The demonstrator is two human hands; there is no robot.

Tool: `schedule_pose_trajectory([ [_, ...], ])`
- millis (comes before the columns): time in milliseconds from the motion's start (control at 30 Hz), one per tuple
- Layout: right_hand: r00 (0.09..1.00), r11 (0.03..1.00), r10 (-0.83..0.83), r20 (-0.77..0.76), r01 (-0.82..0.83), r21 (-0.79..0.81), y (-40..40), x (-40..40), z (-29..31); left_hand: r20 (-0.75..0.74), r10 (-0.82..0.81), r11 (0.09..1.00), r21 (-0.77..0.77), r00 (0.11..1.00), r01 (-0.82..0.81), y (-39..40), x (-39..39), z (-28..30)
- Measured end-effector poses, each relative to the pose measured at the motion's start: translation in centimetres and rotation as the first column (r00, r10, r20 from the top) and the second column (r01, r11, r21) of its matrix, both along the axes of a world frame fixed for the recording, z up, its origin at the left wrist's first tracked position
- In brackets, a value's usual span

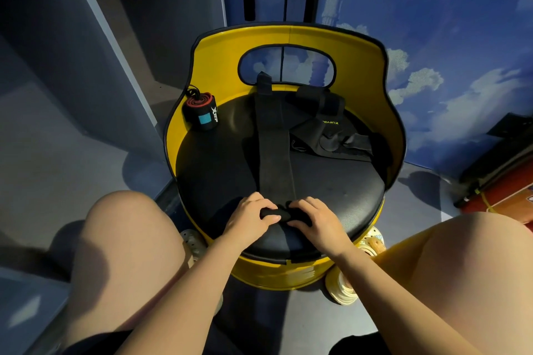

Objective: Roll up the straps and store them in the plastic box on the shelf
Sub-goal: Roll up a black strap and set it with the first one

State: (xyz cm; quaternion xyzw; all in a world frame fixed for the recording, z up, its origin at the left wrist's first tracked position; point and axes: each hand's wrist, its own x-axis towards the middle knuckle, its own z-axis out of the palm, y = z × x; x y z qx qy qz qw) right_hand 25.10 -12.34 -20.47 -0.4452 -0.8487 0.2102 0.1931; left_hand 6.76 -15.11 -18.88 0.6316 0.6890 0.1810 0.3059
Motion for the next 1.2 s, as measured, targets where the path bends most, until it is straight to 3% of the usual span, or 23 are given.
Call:
schedule_pose_trajectory([
  [167, 0.999, 0.981, -0.018, -0.048, 0.008, -0.194, 0.5, 0.0, 0.8, 0.052, 0.026, 0.997, -0.071, 0.998, -0.023, 0.1, -0.2, 0.2],
  [400, 0.998, 0.955, -0.068, -0.018, 0.060, -0.291, 1.2, -0.3, 0.8, 0.186, 0.207, 0.978, -0.022, 0.960, -0.207, -0.3, 0.3, -0.6],
  [567, 0.987, 0.931, -0.159, -0.022, 0.142, -0.337, 1.1, -0.6, 0.4, 0.253, 0.227, 0.974, -0.062, 0.940, -0.219, -0.2, 0.6, -0.4],
  [767, 0.966, 0.888, -0.251, -0.068, 0.202, -0.412, 1.5, -1.3, 0.3, 0.184, 0.180, 0.982, -0.097, 0.966, -0.164, 0.0, 0.9, -0.7],
  [1000, 0.936, 0.846, -0.346, -0.063, 0.283, -0.452, 2.4, -1.9, 0.4, -0.147, 0.036, 0.994, 0.112, 0.988, -0.020, -0.3, 1.0, -0.6],
  [1200, 0.936, 0.900, -0.328, -0.129, 0.268, -0.343, 2.2, -1.8, 0.2, -0.124, 0.032, 0.994, 0.106, 0.992, -0.019, 0.3, 0.7, -0.6],
])
